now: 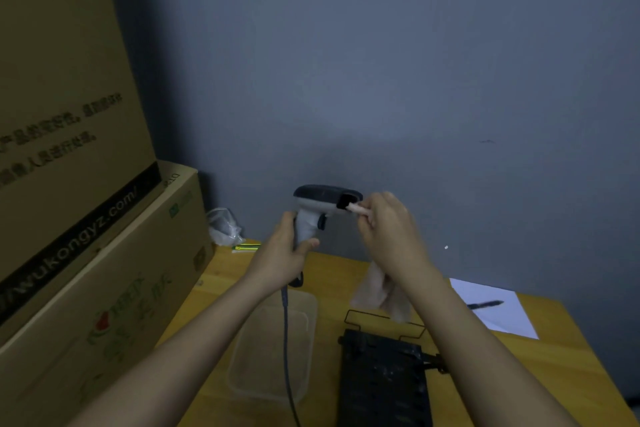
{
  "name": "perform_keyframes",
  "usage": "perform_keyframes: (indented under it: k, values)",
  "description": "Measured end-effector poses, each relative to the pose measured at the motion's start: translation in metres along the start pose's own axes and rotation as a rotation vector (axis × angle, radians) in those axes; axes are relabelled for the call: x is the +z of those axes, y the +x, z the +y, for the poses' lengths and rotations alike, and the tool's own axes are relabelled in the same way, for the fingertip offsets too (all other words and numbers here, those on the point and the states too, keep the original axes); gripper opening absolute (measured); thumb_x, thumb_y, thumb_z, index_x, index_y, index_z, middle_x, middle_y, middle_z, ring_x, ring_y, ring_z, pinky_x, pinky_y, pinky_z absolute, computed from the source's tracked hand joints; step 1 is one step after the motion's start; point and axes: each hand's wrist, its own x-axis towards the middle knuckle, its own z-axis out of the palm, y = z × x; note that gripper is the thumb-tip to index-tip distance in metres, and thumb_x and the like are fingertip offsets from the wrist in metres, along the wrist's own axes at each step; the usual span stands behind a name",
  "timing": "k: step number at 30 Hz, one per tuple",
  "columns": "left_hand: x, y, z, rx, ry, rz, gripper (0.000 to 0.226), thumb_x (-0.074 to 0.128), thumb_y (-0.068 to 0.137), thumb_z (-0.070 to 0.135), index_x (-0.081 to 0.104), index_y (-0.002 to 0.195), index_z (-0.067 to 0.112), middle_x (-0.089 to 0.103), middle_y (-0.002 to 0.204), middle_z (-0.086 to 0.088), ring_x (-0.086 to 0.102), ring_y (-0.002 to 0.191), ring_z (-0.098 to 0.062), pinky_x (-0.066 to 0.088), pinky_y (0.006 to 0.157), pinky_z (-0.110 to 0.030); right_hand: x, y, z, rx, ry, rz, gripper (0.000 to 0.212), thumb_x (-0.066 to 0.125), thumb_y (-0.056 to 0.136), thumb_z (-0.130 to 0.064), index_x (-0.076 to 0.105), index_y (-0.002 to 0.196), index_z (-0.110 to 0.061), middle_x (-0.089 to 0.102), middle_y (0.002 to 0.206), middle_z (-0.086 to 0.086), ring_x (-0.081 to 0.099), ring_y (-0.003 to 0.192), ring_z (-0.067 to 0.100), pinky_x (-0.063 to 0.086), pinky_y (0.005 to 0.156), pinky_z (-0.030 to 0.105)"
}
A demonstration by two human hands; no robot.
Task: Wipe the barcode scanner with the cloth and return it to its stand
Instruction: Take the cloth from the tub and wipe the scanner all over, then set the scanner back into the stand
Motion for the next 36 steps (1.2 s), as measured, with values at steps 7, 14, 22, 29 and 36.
perform_keyframes:
  k: [7,14,22,29,36]
  values:
    - [-0.010,-0.010,-0.027,-0.152,-0.392,-0.029,0.031,0.053,0.092,0.024,0.041,0.119,0.019,0.057,0.108,0.002,0.058,0.104,-0.019,0.050,0.085,-0.032,0.040,-0.031,0.029,0.211,0.270,-0.193,0.019,0.053,0.091,-0.017,0.062,0.075,-0.014,0.061,0.066,0.005,0.056,0.061,0.014,0.039,0.052,0.026]
    - [-0.014,-0.033,-0.065,-0.329,-0.535,-0.053,0.029,0.051,0.093,0.026,0.047,0.121,0.019,0.057,0.104,0.002,0.058,0.109,-0.026,0.049,0.096,-0.051,0.090,-0.061,0.009,0.560,0.764,-0.084,0.015,0.049,0.094,-0.009,0.057,0.103,-0.018,0.061,0.091,0.000,0.060,0.067,0.003,0.050,0.055,0.017]
    - [-0.009,-0.051,-0.087,-0.357,-0.546,-0.125,0.028,0.048,0.095,0.024,0.050,0.122,0.019,0.056,0.118,-0.005,0.058,0.101,-0.012,0.052,0.087,-0.035,0.127,-0.068,-0.014,0.648,0.837,-0.047,0.043,0.042,0.092,-0.003,0.062,0.069,-0.033,0.066,0.086,-0.001,0.058,0.069,0.009,0.048,0.060,0.028]
    - [0.040,-0.039,-0.058,-0.262,-0.577,-0.346,0.027,0.046,0.096,0.022,0.057,0.116,0.007,0.062,0.112,-0.006,0.057,0.115,-0.025,0.042,0.106,-0.043,0.093,-0.123,0.008,0.502,0.525,-0.372,0.028,0.053,0.091,-0.036,0.066,0.086,-0.012,0.055,0.077,0.001,0.050,0.084,0.017,0.040,0.071,0.034]
    - [0.130,-0.036,0.002,-0.238,-0.739,-0.606,0.019,0.040,0.098,0.018,0.055,0.108,0.013,0.064,0.102,-0.001,0.062,0.098,-0.014,0.050,0.093,-0.031,0.029,-0.167,0.059,0.660,0.833,-0.256,0.014,0.062,0.088,-0.031,0.069,0.086,-0.019,0.067,0.076,0.000,0.062,0.072,0.019,0.045,0.064,0.025]
